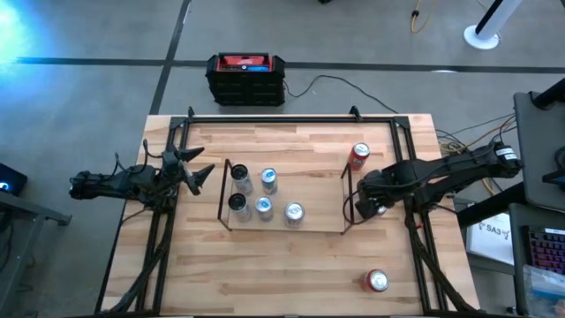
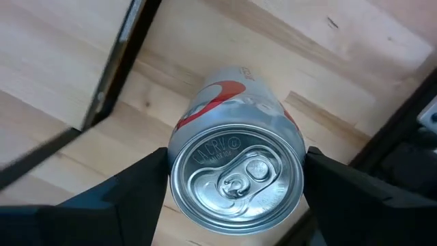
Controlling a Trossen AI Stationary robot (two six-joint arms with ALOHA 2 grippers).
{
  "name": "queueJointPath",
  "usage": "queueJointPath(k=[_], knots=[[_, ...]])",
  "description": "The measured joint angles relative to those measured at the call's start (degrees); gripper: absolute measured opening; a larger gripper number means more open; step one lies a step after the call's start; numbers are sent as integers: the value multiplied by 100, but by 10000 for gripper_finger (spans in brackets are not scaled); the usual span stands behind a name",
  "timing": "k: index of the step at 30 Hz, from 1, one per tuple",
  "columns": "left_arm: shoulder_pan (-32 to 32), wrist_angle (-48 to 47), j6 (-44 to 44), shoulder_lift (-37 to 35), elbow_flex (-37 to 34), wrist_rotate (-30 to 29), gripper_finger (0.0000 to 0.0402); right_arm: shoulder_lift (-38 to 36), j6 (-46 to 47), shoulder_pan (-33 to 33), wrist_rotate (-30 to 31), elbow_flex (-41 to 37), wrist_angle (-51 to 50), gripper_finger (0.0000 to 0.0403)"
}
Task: Place canned beverage on shelf
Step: Put the red-silver soda can on the shelf aligned with the red-silver soda can
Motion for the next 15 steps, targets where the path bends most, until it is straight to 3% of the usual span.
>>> queueJointPath(k=[15], knots=[[0,0,0,0,0,0,368,-7,-2031,-2,-198,9,59,297]])
